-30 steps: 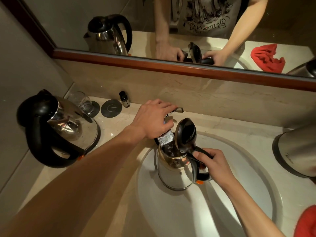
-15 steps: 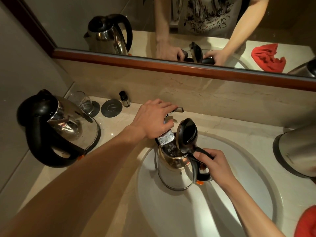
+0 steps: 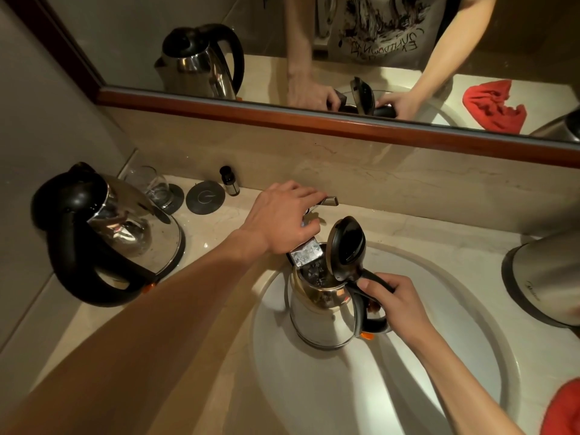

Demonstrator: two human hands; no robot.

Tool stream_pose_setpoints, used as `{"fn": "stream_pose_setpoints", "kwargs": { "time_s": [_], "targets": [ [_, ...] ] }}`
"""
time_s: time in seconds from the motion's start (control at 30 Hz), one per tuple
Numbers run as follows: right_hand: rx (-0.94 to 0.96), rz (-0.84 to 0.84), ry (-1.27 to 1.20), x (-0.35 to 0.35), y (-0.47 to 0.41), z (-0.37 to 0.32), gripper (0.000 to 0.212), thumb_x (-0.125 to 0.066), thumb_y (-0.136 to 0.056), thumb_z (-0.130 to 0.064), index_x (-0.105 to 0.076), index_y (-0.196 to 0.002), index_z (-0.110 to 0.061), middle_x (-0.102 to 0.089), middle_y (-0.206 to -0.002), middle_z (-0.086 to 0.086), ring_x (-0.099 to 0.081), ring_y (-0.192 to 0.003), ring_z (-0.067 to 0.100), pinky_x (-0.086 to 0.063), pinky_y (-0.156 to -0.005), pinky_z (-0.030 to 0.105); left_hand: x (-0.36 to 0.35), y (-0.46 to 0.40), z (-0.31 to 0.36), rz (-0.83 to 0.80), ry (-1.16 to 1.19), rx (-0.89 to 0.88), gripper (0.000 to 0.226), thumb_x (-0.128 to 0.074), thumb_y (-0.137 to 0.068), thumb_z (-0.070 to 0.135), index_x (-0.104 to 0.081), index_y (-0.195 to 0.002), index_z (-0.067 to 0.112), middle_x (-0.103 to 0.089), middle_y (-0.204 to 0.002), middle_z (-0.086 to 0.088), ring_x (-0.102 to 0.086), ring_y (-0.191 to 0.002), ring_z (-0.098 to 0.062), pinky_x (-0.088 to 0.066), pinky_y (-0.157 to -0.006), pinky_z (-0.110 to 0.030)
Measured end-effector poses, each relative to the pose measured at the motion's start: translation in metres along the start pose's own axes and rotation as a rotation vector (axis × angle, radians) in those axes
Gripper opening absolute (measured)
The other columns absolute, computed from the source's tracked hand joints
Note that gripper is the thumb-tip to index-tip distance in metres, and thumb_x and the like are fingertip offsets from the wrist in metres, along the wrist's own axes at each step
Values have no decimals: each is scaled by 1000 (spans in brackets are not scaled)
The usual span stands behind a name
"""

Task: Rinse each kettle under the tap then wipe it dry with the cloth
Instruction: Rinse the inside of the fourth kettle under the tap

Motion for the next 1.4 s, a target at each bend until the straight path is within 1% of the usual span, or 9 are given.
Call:
{"fn": "stream_pose_setpoints", "kwargs": {
  "time_s": [0.07, 0.23, 0.37, 0.53, 0.63, 0.83, 1.17, 1.3, 1.4],
  "targets": [
    [-4, -1, 4, 0, 0, -1, 57, -69, -69, -60, -77, -73, -4, -61, -66, 28, -52, -58, 20, -40, -66, 38, 0, 0, 1, -1, 3, -2, 67, -29, -86, 53, -46, -146, 26, -54, -143, 6, -48, -124, -18, -36, -96, -36],
    [-1, -9, 12, -2, 1, -5, 46, -68, -70, -60, -79, -68, -15, -64, -60, 14, -55, -57, 18, -43, -65, 37, 0, 0, 1, -3, -2, -1, 66, -31, -87, 52, -45, -147, 27, -53, -144, 7, -46, -125, -17, -35, -97, -35],
    [-3, -1, 13, -1, 0, -3, 57, -69, -69, -61, -76, -70, -4, -62, -62, 21, -54, -57, 19, -42, -65, 38, 0, 0, 2, -11, -5, 0, 66, -31, -87, 52, -43, -148, 27, -52, -145, 7, -45, -126, -17, -34, -97, -35],
    [-1, -2, -1, -1, -1, -3, 58, -70, -70, -59, -72, -69, -2, -57, -63, 26, -52, -59, 25, -41, -67, 40, 1, -1, 1, -12, -11, 1, 67, -31, -86, 52, -43, -148, 28, -52, -145, 7, -46, -125, -18, -34, -95, -34],
    [-2, -1, 1, -2, -1, -4, 56, -70, -70, -60, -73, -68, -3, -58, -58, 16, -52, -58, 24, -41, -66, 40, 1, 0, 1, -11, -12, 1, 67, -31, -87, 52, -43, -148, 28, -52, -145, 6, -46, -125, -17, -34, -96, -35],
    [-12, 0, 3, -3, 0, -7, 42, -68, -70, -60, -77, -64, -20, -62, -56, 4, -55, -57, 20, -44, -66, 39, 0, 0, 1, -9, -11, 3, 66, -31, -87, 52, -44, -147, 28, -53, -144, 8, -46, -124, -17, -35, -95, -34],
    [-27, 9, 1, -2, 0, -5, 51, -69, -67, -60, -74, -65, -10, -59, -55, 3, -53, -56, 19, -42, -64, 37, 1, 0, 1, -1, -5, 2, 65, -31, -87, 50, -44, -147, 27, -53, -144, 7, -47, -124, -18, -35, -95, -34],
    [-12, 15, 4, -2, 1, -3, 64, -68, -67, -62, -74, -74, 2, -59, -58, 12, -53, -57, 20, -42, -64, 38, 1, 0, 1, -2, -3, 3, 65, -32, -87, 50, -44, -147, 27, -53, -144, 7, -47, -124, -17, -35, -94, -34],
    [-4, 12, 4, -3, 2, -4, 64, -68, -67, -61, -73, -73, 2, -58, -59, 15, -51, -57, 20, -41, -64, 37, 1, 0, 1, -1, -3, 1, 65, -31, -87, 51, -44, -147, 27, -53, -144, 7, -47, -123, -17, -36, -94, -35]
  ]
}}
Point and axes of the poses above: each hand's wrist, its own y-axis away from the middle knuckle, its own x-axis out of the back of the hand, z = x × y, the point moved 7 cm from there along -y, towards the middle knuckle
